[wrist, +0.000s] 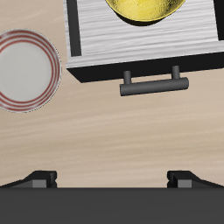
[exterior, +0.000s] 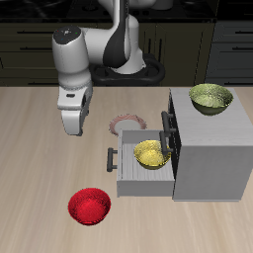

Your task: Place the yellow bowl in the bottom drawer of the white cabinet and close the drawer

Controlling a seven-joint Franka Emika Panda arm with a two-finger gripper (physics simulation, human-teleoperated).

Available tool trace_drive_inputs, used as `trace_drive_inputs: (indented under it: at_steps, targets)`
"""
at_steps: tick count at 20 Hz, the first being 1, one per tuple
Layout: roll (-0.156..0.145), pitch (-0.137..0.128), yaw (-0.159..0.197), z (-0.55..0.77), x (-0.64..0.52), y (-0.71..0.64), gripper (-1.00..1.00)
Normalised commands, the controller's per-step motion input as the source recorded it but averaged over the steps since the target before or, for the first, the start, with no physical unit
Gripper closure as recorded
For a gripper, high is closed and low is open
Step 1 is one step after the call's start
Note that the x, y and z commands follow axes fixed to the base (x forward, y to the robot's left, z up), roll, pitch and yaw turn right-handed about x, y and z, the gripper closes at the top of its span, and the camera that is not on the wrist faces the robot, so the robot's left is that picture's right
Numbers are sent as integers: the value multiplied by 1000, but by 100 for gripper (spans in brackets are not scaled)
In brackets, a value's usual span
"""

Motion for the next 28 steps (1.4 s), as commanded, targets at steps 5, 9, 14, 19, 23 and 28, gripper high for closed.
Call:
trace_drive_inputs:
  at_steps: [5,9,14,19,23,28]
  targets:
    - [22,3,-15,-194,78,122,-100]
    - [14,13,-18,-188,127,72,-100]
    - [15,18,-22,-171,41,121,-100]
    - [32,20,-17,-201,22,195,-100]
    - [24,12,0,-122,23,136,-100]
    - [5,8,-7,-151,20,91,-100]
